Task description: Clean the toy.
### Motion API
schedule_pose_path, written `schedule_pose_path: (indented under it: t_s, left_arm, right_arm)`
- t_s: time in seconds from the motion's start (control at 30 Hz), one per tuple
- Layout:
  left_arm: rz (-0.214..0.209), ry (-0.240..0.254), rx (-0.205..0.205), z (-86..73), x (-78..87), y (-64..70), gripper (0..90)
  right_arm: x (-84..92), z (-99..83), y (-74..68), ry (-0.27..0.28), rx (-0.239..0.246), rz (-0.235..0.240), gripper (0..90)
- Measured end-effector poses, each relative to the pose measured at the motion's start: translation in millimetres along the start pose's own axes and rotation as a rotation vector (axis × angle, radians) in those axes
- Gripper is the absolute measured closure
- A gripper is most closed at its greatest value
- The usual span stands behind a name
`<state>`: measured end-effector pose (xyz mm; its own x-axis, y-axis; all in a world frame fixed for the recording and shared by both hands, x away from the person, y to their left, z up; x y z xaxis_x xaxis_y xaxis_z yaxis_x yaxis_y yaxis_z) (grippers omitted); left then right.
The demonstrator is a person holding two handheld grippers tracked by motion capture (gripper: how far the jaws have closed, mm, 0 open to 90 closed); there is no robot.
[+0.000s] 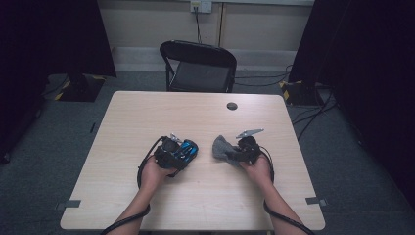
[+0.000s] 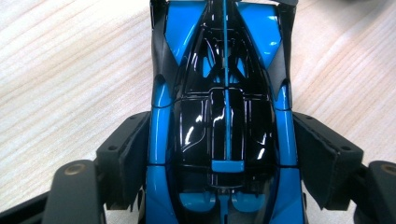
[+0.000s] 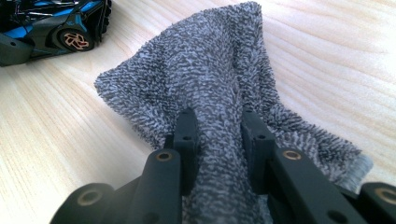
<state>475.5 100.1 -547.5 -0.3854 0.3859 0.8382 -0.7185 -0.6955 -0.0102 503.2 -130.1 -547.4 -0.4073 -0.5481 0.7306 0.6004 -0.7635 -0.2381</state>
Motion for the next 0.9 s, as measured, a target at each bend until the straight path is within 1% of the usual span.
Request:
schedule_pose_path:
  t_s: [0.1, 0.13, 0.2, 0.33, 0.4, 0.47, 0.57, 0.63, 0.67, 0.73, 0.77, 0.83, 0.87, 0.9]
  left_arm:
    - [0.016, -0.017, -0.004, 1.2, 0.0, 0.0, 26.1]
    - [0.012, -0.015, -0.006, 0.9, 0.1, 0.2, 26.1]
    - [0.008, -0.003, 0.007, 0.3, 0.6, 0.2, 26.2]
    - [0.014, -0.010, -0.010, 0.1, 2.7, 1.1, 26.3]
    - [0.006, -0.005, -0.009, 2.0, 4.4, 2.2, 26.3]
    - [0.005, 0.017, -0.008, 6.4, 7.6, 2.4, 27.0]
    - [0.005, 0.007, -0.016, 8.8, 7.9, 3.2, 27.0]
    - [0.004, 0.010, -0.021, 9.1, 7.7, 3.3, 27.1]
    - [-0.004, 0.016, -0.015, 9.5, 7.7, 4.2, 27.1]
    - [-0.007, 0.018, -0.013, 9.8, 8.0, 4.6, 27.1]
    - [-0.001, 0.018, -0.020, 9.8, 7.7, 4.7, 27.1]
    - [-0.008, 0.011, -0.023, 9.3, 6.6, 6.1, 27.1]
    - [-0.004, 0.008, -0.028, 8.7, 5.9, 6.1, 27.2]
    - [-0.008, 0.009, -0.025, 8.3, 5.1, 6.6, 27.2]
  right_arm:
    - [0.0, 0.0, -0.1, -0.002, 0.000, -0.004, 72.3]
    - [0.0, 0.0, -0.2, -0.002, 0.000, -0.006, 72.3]
    - [0.0, 0.0, -0.1, 0.001, -0.001, -0.002, 72.3]
    - [0.1, -0.2, 0.5, 0.005, -0.004, 0.004, 72.3]
    - [0.0, 0.0, 0.2, 0.003, -0.003, 0.002, 72.3]
    - [0.0, 0.0, 0.2, 0.003, -0.003, 0.001, 72.3]
    - [0.0, 0.0, 0.2, 0.003, -0.003, 0.001, 72.3]
    - [0.0, 0.0, 0.0, 0.002, -0.004, -0.001, 72.3]
    - [0.0, -0.1, 0.1, 0.003, -0.004, -0.001, 72.3]
    - [0.1, -0.3, 0.4, 0.005, -0.004, 0.003, 72.3]
    - [0.2, -0.3, 0.5, 0.005, -0.004, 0.004, 72.3]
    - [0.1, 0.0, 0.2, 0.003, -0.004, 0.001, 72.3]
    - [0.1, 0.0, 0.1, 0.002, -0.003, 0.001, 72.3]
    - [0.1, 0.0, 0.2, 0.002, -0.003, 0.002, 72.3]
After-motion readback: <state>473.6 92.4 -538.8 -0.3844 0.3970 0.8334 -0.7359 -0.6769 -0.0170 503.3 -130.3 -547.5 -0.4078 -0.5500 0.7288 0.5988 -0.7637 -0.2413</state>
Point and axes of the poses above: each handheld gripper's, and its own axes: x roughly backward along the jaws, z roughly out of its top, y roughly to its right, the point moved 8 cm from there along -x, roughly forward along the jaws, and after that the axes turned 7 degrees about -x, right-handed, at the moved point
